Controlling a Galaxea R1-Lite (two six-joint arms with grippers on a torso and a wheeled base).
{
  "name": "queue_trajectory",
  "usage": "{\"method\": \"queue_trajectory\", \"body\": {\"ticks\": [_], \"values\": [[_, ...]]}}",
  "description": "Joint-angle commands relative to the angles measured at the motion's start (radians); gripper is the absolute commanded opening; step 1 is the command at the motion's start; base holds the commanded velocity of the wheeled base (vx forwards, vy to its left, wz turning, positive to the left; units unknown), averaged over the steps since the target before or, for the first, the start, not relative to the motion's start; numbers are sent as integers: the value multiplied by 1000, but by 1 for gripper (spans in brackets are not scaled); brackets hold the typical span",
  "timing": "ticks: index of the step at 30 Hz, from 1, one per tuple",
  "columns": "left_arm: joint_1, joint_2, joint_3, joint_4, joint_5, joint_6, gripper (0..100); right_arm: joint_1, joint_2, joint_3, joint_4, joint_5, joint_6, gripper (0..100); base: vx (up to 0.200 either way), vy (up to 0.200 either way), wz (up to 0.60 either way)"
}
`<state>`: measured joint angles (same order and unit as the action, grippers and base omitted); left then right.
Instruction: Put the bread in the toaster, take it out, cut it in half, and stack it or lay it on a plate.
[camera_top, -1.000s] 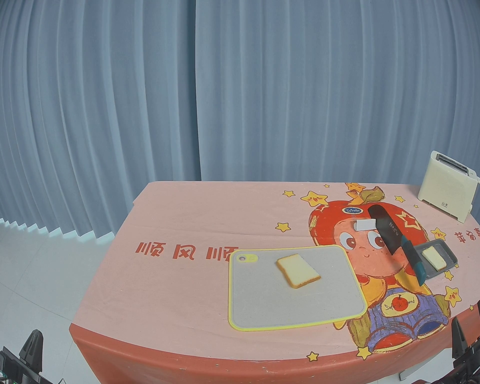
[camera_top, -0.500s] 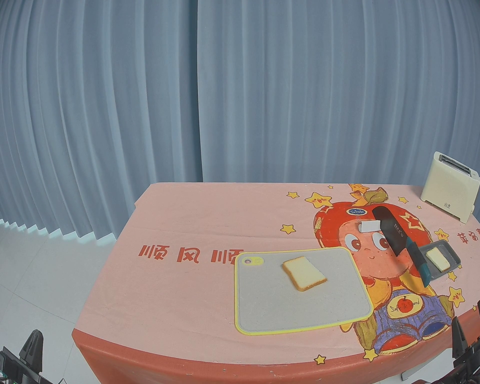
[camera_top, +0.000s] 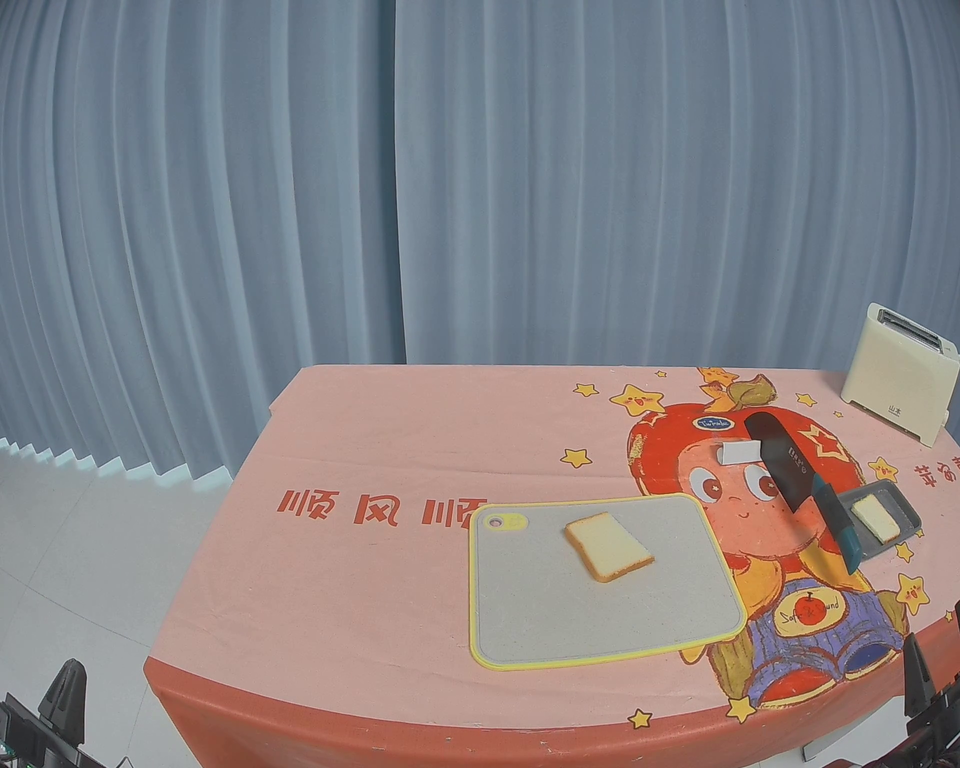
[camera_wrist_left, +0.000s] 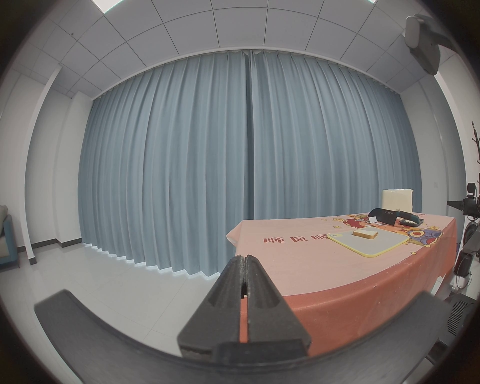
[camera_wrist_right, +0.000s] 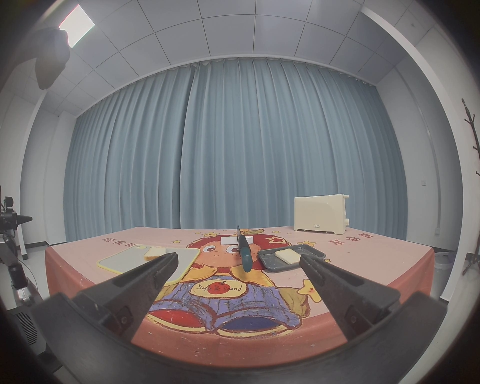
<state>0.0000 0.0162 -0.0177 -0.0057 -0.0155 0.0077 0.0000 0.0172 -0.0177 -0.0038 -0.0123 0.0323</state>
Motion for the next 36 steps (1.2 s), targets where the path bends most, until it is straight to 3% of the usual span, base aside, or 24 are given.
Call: {"method": "queue_trajectory", "body": {"ticks": [1, 36], "values": [[0, -9, 18, 0, 0, 0, 0, 0, -17, 18, -1, 0, 0, 100, 0, 0, 0], [0, -9, 18, 0, 0, 0, 0, 0, -17, 18, -1, -5, -2, 100, 0, 0, 0]]}}
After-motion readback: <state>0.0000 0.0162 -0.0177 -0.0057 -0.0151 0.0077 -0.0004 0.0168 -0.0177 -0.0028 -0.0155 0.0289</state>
